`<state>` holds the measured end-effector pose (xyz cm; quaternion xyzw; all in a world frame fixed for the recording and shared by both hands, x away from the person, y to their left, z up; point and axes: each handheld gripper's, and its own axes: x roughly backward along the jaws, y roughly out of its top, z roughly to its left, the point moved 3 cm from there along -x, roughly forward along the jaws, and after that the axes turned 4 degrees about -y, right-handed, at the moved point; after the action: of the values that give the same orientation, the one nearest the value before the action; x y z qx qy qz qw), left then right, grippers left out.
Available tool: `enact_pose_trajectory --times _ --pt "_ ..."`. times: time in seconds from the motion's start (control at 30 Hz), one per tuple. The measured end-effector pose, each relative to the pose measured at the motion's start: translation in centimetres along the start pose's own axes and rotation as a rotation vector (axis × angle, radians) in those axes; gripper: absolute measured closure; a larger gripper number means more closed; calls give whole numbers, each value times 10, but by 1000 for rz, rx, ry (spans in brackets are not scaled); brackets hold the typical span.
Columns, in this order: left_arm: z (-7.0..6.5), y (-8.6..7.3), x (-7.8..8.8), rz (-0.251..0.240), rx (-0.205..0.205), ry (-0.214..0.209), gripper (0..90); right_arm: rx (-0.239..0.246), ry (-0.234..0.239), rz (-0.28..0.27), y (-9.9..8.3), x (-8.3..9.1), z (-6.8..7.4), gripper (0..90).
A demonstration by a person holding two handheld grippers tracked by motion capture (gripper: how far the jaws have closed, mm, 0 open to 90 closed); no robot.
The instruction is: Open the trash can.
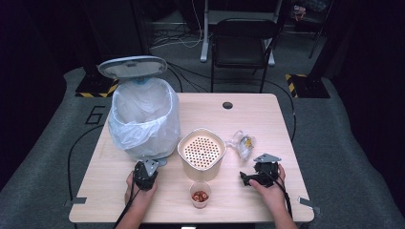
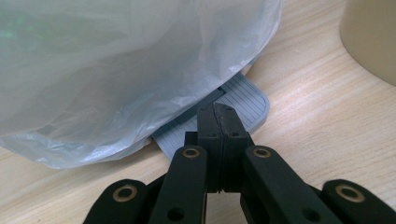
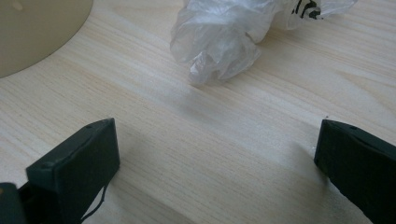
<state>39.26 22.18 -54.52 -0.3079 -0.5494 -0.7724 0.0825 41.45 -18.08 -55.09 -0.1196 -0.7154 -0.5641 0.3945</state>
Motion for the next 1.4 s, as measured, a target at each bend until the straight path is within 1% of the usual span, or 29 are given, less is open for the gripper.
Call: enact_pose_trajectory --times 0.07,0.2,0.27,0.3,0.33,0.4,0.47,0.5,0.57,0.63,0.67,0.73,0.77,0.83,0.87,1.0,1.07,1.1,1.13,1.2,1.27,1.3,1.4 --pt "0 0 0 0 4 -3 895 -1 0 -3 0 0 0 0" --pt "-1 0 0 -6 -4 10 896 -4 5 0 0 0 0 0" --pt "0 0 0 -1 0 1 896 0 1 2 0 1 0 10" --pt "0 0 0 -2 3 -1 895 9 0 5 1 1 -1 27" --pt "1 0 0 1 5 -4 895 -9 -1 8 2 2 0 59" --pt "2 0 0 -1 8 -9 895 -7 0 8 2 5 -2 157" --pt "2 0 0 -3 8 -6 894 -9 -7 0 3 8 -4 156" --pt "2 0 1 4 1 -8 895 -25 -17 -12 4 10 -4 156" --pt "2 0 0 -1 5 -9 895 -25 -21 -20 6 14 -6 155" --pt "2 0 0 -11 13 -7 895 -46 -25 -33 10 19 -7 150" --pt "2 0 0 -1 6 -8 895 -59 -27 -33 12 21 -7 143" --pt "1 0 0 -7 12 -6 895 -55 -24 -34 19 24 -8 143" --pt "1 0 0 -6 11 -6 895 -39 -27 -38 23 25 -8 143" --pt "1 0 0 -8 10 -5 895 -26 -35 -42 31 27 -8 144" --pt "1 0 0 -2 11 -9 894 -10 -37 -46 36 26 -10 144" --pt "1 0 0 -2 11 -8 895 -19 -31 -71 55 22 -12 146" --pt "2 0 0 -2 9 -9 895 -20 -30 -76 63 16 -12 149" --pt "1 0 0 -1 11 -8 895 -13 -33 -70 66 14 -12 151" --pt "1 0 0 -2 10 -8 895 -9 -34 -70 69 10 -13 160" --pt "1 0 0 -8 11 -4 895 -16 -40 -71 74 5 -13 191" --pt "2 0 0 -3 9 -8 895 -43 -34 -79 79 0 -12 209" --pt "2 0 0 -4 10 -7 895 -44 -29 -88 81 -2 -12 229" --pt "2 0 0 -3 8 -8 895 -29 -37 -101 88 -4 -8 253"
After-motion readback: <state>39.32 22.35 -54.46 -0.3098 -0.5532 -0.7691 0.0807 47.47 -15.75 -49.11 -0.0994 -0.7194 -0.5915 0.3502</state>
